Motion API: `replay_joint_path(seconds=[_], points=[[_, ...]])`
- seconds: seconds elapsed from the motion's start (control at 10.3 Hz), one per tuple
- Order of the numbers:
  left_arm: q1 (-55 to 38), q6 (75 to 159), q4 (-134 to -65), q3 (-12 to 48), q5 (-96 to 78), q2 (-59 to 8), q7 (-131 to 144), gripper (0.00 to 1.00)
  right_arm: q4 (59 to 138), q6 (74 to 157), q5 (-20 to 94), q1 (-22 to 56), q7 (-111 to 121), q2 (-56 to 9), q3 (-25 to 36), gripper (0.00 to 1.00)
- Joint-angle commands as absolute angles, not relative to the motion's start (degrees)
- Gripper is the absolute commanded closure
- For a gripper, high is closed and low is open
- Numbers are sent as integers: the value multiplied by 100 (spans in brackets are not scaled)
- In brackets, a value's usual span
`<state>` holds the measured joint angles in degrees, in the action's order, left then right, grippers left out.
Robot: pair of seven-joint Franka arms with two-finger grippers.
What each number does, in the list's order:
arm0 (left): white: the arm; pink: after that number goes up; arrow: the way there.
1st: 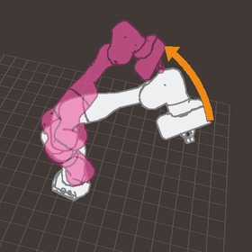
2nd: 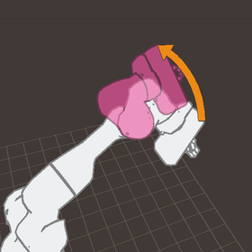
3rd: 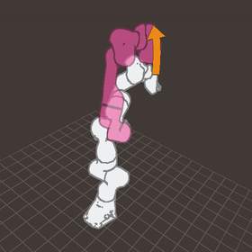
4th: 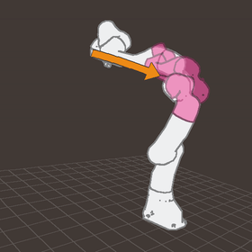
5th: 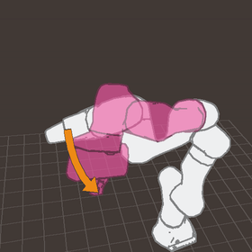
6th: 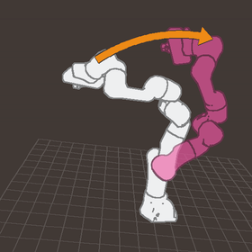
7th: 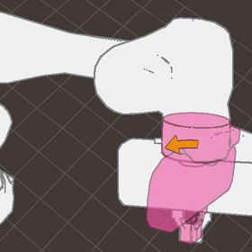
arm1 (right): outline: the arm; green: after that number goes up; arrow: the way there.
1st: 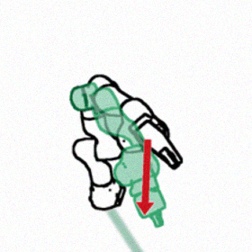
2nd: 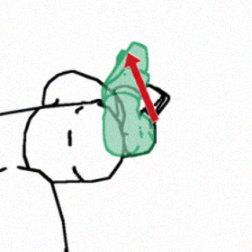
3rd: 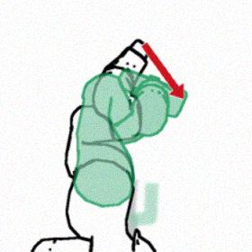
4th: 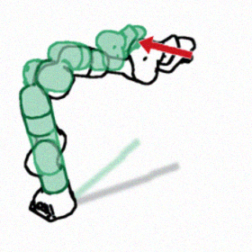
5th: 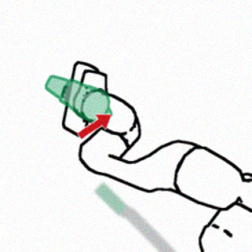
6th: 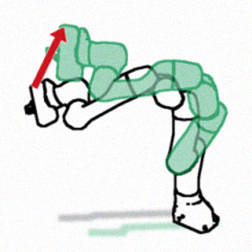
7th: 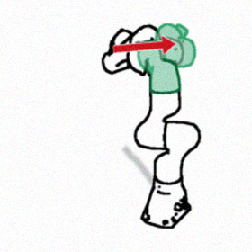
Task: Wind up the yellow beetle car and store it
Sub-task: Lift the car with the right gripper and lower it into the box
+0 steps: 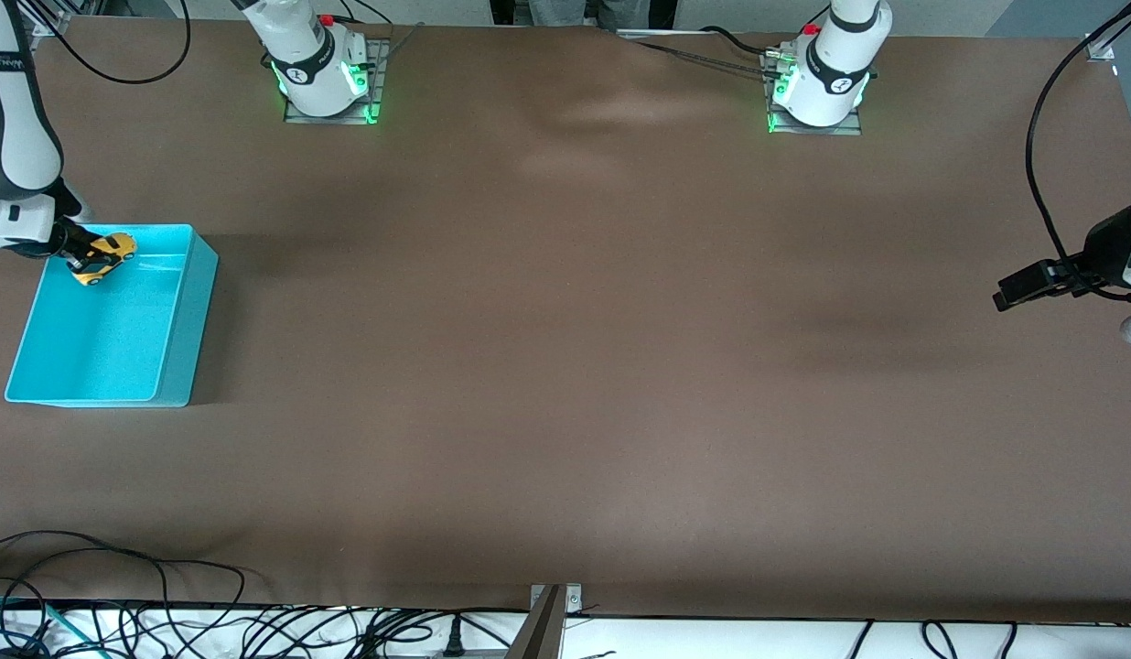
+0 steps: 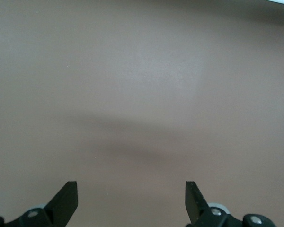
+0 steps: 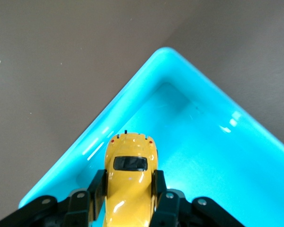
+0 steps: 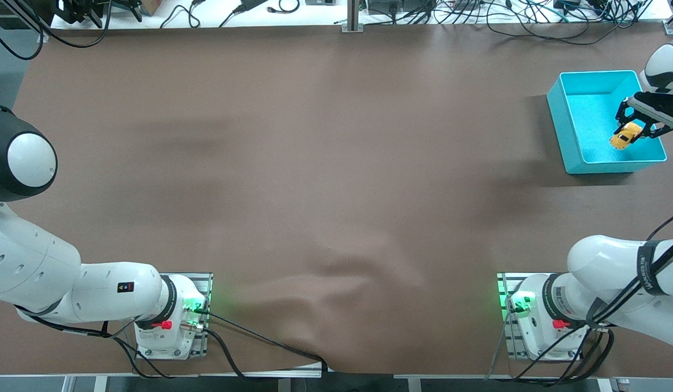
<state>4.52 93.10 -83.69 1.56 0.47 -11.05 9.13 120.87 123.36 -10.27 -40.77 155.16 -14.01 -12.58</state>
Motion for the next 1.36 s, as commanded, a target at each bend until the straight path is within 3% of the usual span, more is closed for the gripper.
replay_joint_path(seconds=[0.0, 0.48, 1.07, 1.16, 1.26], points=[[483, 9343, -8367, 184, 105, -1134, 765, 0, 11786, 12619, -1283, -4603, 15889, -2063, -1458, 99], [483, 9343, -8341, 193, 97, -1134, 765, 0, 11584, 12937, -1292, -4869, 16250, -2636, -1617, 99], [466, 9325, -8270, 211, 79, -1125, 747, 0, 11584, 13096, -1283, -4992, 16269, -2795, -1608, 94], [422, 9316, -8305, 211, 97, -1134, 738, 0, 11584, 13096, -1283, -4992, 16269, -2804, -1608, 90], [431, 9316, -8297, 211, 88, -1134, 764, 0, 11584, 13070, -1283, -5010, 16277, -2804, -1608, 66]])
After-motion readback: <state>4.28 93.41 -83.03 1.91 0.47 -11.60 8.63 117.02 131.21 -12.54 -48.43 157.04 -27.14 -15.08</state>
